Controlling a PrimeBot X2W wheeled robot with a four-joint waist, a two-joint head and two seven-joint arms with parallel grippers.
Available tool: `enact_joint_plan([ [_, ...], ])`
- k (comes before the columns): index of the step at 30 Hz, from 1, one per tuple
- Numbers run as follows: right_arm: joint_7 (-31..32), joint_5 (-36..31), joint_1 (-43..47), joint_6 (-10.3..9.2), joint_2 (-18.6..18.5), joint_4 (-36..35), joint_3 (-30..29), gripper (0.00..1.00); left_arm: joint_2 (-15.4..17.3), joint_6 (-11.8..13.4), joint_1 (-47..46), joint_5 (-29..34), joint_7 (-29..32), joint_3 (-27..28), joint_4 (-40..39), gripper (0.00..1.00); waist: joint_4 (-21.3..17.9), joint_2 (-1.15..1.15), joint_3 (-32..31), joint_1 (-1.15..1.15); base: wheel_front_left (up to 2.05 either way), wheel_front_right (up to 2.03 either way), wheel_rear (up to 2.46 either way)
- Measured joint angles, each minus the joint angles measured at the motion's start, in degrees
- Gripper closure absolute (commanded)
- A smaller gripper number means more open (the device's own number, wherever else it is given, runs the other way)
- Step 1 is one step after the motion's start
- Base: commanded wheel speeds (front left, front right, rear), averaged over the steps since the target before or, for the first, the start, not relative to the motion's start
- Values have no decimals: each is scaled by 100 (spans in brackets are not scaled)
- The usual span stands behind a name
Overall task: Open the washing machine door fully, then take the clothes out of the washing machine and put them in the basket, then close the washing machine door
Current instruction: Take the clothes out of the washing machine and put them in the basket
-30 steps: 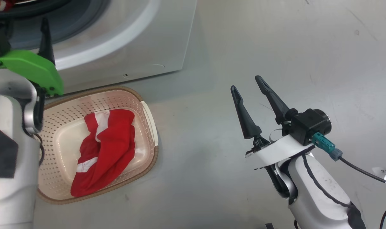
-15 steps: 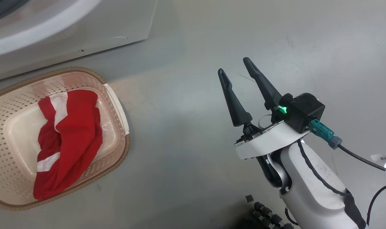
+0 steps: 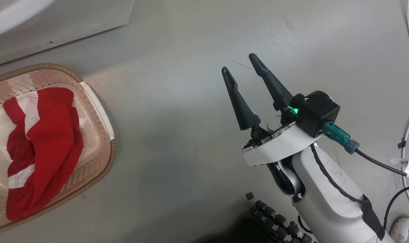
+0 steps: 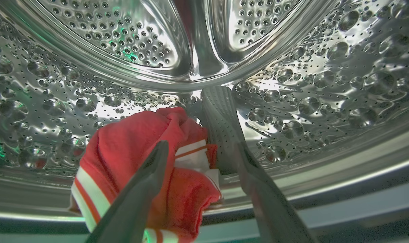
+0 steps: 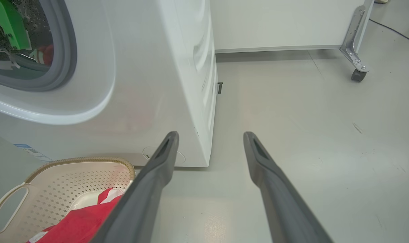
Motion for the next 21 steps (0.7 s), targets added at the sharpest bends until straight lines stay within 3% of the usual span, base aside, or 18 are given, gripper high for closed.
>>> enact_joint_plan([
  [6, 0, 8, -29, -10, 3, -21, 36, 0, 191, 0, -324, 2, 286, 56, 183, 0, -66, 0, 164, 0, 0, 0, 0],
  [18, 0, 9, -155, -53, 9, -4, 78, 0, 264, 2, -525, -4, 950, 74, 636, 0, -70, 0, 247, 0, 0, 0, 0],
  [19, 0, 9, -155, -53, 9, -4, 78, 0, 264, 2, -525, -4, 950, 74, 636, 5, -70, 0, 247, 0, 0, 0, 0],
  [20, 0, 9, -170, -53, 9, -3, 80, 0, 264, 3, -549, -4, 979, 75, 653, 31, -68, 0, 248, 0, 0, 0, 0],
  [21, 0, 9, -191, -53, 9, -1, 81, 0, 261, 2, -585, -16, 1029, 81, 692, 51, -66, 0, 248, 0, 0, 0, 0],
])
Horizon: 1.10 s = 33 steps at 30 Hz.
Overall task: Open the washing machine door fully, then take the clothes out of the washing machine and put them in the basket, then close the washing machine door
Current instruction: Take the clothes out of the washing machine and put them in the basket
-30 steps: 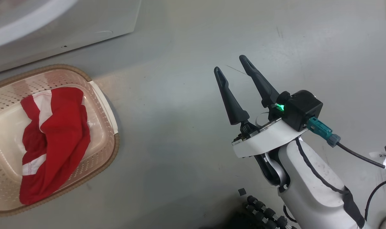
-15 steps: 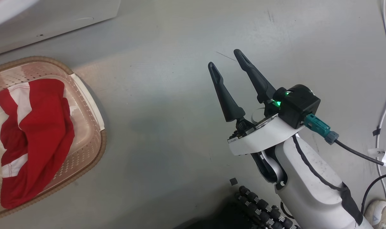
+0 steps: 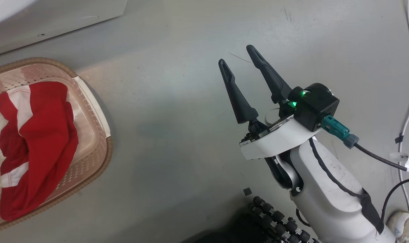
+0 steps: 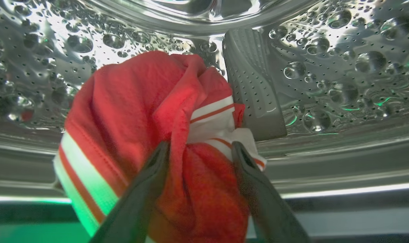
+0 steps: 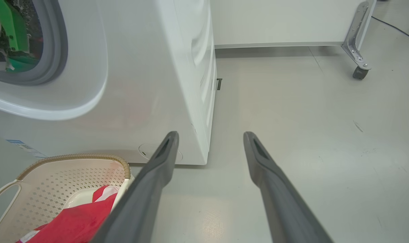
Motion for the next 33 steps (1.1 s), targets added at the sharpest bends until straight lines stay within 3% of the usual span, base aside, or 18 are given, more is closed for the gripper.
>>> enact_joint_plan([
  [1, 0, 0, -28, 0, -1, 1, 0, 0, 0, 0, -42, -35, 76, 2, 30, 68, 2, 0, 0, 0, 0, 0, 0],
  [2, 0, 1, -48, 0, 0, 1, 0, 0, 0, 1, -54, -41, 94, 0, 31, 100, 4, 0, 0, 0, 0, 0, 0],
  [15, 0, -31, -126, -56, -2, 55, -75, 0, -104, -3, -155, -43, -51, -27, 0, 100, 100, 0, -12, 0, 0, 0, 0],
  [33, 0, -475, -169, -40, -8, 361, -227, 0, -750, -260, 193, -275, -1521, -132, -413, 100, 594, 0, -383, 0, 0, 0, 0],
])
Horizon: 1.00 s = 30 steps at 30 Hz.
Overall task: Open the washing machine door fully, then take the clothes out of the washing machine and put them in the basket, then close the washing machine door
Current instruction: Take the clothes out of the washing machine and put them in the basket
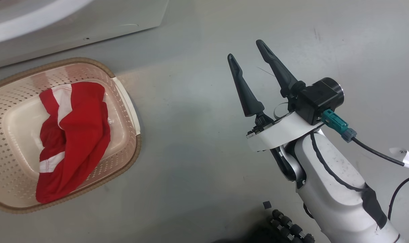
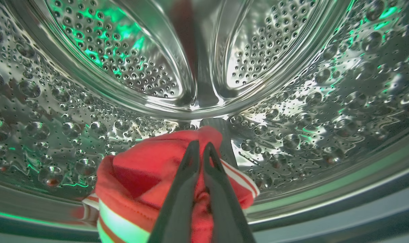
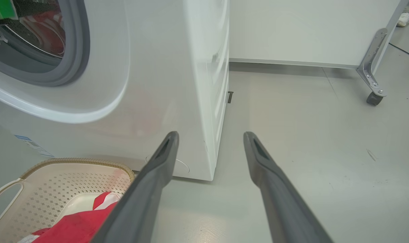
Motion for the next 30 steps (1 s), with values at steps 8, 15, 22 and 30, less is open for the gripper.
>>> enact_joint_plan([
  [8, 0, -113, 31, 51, -5, 198, -109, 0, -271, -81, 568, -119, -824, 25, -277, 100, 269, 0, -341, 0, 0, 0, 0],
  [15, 0, -305, 247, 99, -16, 382, -279, 0, -614, -98, 1125, -268, -1497, 93, -545, 100, 496, 0, -725, 0, 0, 0, 0],
  [22, 0, -355, 357, 133, -24, 495, -375, 0, -770, -101, 1711, -310, -2058, 92, -846, 100, 731, 0, -1133, 0, 0, 0, 0],
  [30, 0, -356, 690, 162, -24, 669, -515, 0, -976, -90, 2246, -214, -2510, -46, -1261, 100, 946, 0, -1623, 0, 0, 0, 0],
])
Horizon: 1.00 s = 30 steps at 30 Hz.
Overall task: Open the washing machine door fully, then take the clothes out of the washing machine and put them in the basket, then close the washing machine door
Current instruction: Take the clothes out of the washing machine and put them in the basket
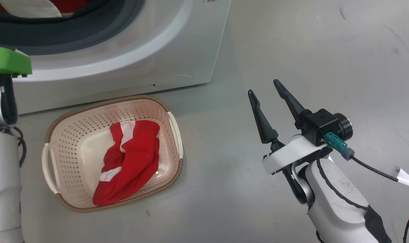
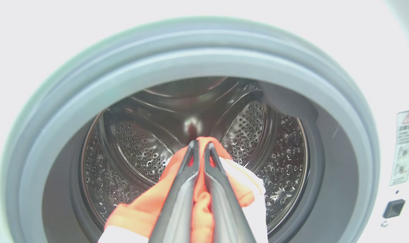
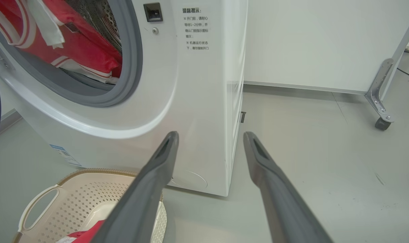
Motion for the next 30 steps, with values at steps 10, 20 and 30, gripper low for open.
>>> enact_joint_plan([
  [10, 0, 0, 249, 67, 1, 91, -51, 0, -83, 123, 575, 166, -102, -12, -683, 100, 153, 0, -579, 0, 0, 0, 0],
  [20, 0, -3, 572, 116, 2, 191, -104, 0, -115, 270, 1166, 363, -153, -74, -1573, 100, 175, 0, -1136, 0, 0, 0, 0],
  [30, 0, -8, 834, 116, 5, 222, -179, 0, -235, 364, 1824, 463, -154, -165, -2172, 100, 177, 0, -1506, 0, 0, 0, 0],
])
